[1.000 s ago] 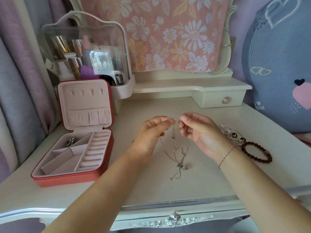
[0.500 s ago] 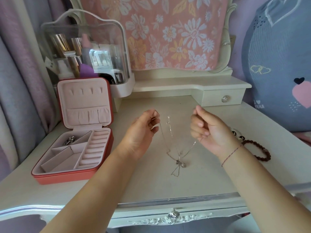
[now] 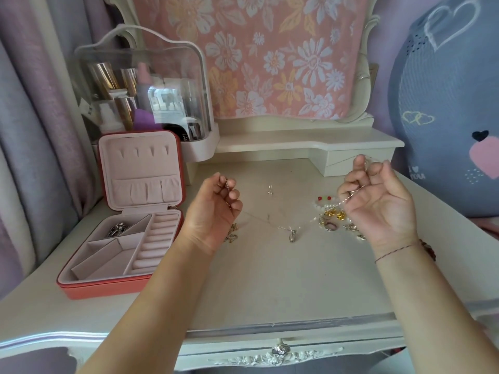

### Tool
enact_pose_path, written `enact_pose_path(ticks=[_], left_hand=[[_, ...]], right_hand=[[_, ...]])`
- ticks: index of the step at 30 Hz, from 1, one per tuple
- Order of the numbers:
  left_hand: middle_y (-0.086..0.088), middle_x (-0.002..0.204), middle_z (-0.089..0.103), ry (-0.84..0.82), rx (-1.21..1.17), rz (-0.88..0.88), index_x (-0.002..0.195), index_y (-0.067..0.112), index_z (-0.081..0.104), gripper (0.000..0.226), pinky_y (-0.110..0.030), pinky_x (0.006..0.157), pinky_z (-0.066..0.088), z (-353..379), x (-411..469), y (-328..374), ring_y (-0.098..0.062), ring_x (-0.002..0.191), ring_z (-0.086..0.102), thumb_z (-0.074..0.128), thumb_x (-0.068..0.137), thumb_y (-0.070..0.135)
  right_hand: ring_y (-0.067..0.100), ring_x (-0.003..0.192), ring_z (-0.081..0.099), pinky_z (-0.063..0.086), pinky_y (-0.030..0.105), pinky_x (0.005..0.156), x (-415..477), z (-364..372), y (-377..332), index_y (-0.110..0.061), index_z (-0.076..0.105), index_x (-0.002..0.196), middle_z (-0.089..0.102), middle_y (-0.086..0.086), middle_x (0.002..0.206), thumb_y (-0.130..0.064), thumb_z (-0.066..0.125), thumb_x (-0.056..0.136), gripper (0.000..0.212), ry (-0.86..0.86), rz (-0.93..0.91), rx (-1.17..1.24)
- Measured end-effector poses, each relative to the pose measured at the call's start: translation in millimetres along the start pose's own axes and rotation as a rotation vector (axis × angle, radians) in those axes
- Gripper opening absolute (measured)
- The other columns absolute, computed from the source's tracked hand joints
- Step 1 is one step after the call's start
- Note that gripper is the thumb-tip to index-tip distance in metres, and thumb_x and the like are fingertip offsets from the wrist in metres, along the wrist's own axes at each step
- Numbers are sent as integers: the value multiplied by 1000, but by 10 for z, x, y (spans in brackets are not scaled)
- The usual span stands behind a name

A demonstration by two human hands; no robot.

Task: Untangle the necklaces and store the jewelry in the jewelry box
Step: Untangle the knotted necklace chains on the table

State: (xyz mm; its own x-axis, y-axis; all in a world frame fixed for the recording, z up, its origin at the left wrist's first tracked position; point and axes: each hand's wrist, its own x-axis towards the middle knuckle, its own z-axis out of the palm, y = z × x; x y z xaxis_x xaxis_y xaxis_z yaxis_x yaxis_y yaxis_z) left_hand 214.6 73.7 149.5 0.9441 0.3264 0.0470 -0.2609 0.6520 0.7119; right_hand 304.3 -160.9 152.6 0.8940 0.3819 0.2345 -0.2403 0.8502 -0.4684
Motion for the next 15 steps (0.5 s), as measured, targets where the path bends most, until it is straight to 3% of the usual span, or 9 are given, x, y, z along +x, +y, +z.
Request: enact_pose_path(ticks=[5,8,15], left_hand=[[6,67,51,-4,-9,0,71,20,45,28,-15,39,21,-14,-4,33,-5,40,28,42,99,22],[7,69,61,-23,12,8,72,19,45,28,-14,33,14,-27,-13,50,-3,30,21,39,99,22],[-5,105,73,6,173,10,71,20,44,27,-16,34,12,9,-70,49,-3,28,17,40,97,20]], right_hand=[[12,101,63,45,26,83,-28,-38,-75,-20,61,70,66,-4,116,-30,54,91,24,6,-59,62],[15,115,61,44,32,91,-43,-54,-121,-21,56,71,63,-3,127,-31,51,93,24,17,-97,100],[17,127,53,36,41,105,-71,-61,-168,-24,55,62,56,2,137,-33,51,84,24,-50,-80,28]])
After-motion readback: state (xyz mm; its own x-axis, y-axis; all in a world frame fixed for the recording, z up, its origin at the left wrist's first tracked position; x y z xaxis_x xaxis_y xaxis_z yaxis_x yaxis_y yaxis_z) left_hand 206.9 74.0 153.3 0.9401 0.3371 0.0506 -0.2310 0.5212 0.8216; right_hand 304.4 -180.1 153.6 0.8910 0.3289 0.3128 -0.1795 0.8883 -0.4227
